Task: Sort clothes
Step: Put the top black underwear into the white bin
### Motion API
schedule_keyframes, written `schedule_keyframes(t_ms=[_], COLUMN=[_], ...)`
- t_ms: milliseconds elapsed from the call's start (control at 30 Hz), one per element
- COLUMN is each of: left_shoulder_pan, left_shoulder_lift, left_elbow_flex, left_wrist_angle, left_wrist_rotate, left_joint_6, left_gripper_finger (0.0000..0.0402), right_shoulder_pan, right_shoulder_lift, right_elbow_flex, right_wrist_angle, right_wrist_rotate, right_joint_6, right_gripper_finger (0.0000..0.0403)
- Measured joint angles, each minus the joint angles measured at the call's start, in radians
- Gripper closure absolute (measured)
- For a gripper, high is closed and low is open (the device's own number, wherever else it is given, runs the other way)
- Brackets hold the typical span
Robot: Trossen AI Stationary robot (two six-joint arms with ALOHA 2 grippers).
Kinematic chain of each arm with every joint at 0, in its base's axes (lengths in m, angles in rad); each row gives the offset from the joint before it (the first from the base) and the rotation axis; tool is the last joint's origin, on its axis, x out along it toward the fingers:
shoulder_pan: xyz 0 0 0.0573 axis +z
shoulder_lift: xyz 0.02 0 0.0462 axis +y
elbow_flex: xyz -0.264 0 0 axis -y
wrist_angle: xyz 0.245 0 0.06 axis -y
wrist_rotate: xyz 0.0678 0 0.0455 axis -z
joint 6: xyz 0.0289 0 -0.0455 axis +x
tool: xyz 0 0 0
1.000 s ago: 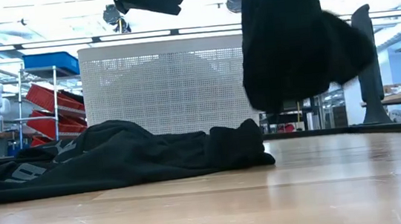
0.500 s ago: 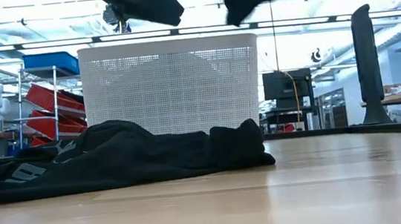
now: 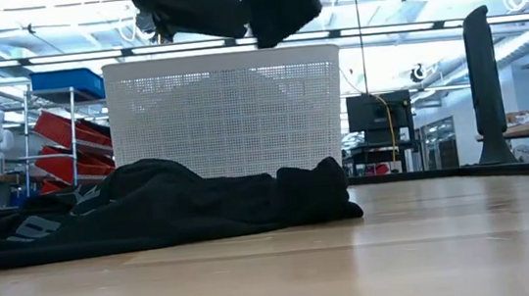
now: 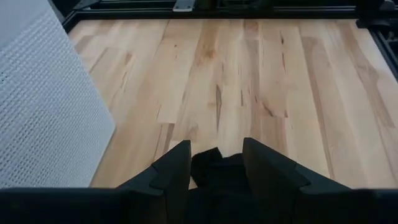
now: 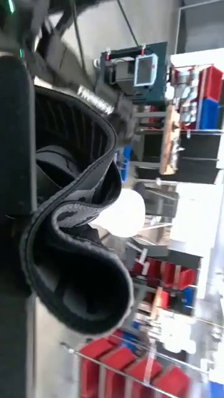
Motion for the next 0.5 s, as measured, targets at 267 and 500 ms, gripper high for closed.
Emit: schedule_keyframes(t_ms=[267, 500], left_shoulder_pan=[0.0, 0.001], left_shoulder_lift=[0.0, 0.0], left_elbow_flex=[0.0, 0.0], left_wrist_angle=[-0.004, -0.004], left_wrist_rotate=[0.001, 0.001], left_joint_6=[0.008, 0.009], left_gripper_finger=[0.0244, 0.0244], right_shoulder_pan=[-0.234, -0.343], right_shoulder_lift=[0.259, 0.392], right_elbow_flex=[0.112, 0.114], right_wrist_angle=[-0.027, -0.141], right_wrist_rotate=[-0.2, -0.23], right_joint_6=[0.105, 0.084], right_gripper_finger=[0.0402, 0.0402])
